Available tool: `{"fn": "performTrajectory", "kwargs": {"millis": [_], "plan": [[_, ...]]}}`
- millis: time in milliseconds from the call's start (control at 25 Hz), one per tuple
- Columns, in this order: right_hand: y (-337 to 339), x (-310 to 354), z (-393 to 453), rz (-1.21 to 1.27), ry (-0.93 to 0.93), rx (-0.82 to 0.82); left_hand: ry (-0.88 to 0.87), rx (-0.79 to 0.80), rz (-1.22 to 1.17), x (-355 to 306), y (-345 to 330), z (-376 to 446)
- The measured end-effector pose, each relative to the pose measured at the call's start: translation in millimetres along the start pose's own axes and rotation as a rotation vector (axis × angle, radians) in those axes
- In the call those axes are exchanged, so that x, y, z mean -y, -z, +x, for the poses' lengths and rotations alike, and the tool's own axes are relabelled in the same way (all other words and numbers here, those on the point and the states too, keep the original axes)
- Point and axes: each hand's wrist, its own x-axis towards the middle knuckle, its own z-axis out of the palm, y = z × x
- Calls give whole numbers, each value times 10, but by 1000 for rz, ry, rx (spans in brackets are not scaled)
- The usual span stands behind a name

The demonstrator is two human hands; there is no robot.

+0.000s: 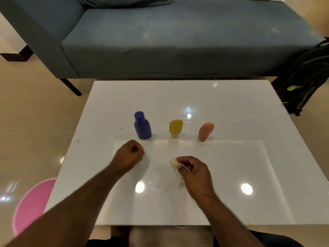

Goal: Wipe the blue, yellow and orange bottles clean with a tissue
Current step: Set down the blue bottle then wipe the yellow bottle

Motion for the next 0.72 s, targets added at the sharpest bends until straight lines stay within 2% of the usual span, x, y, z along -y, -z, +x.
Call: {"fn": "performTrajectory", "kwargs": {"millis": [120,280,520,720], "plan": [[23,24,1,-8,-1,-25,-49,61,41,-201,-353,-40],[64,25,18,3,-8,-57,-43,25,-23,-540,-726,88],[127,-53,54,9,-20,-68,-58,-1,-111,-751,-954,400],[203,-57,67,-5,-30,-86,-87,-6,-20,-816,-1013,427]]}}
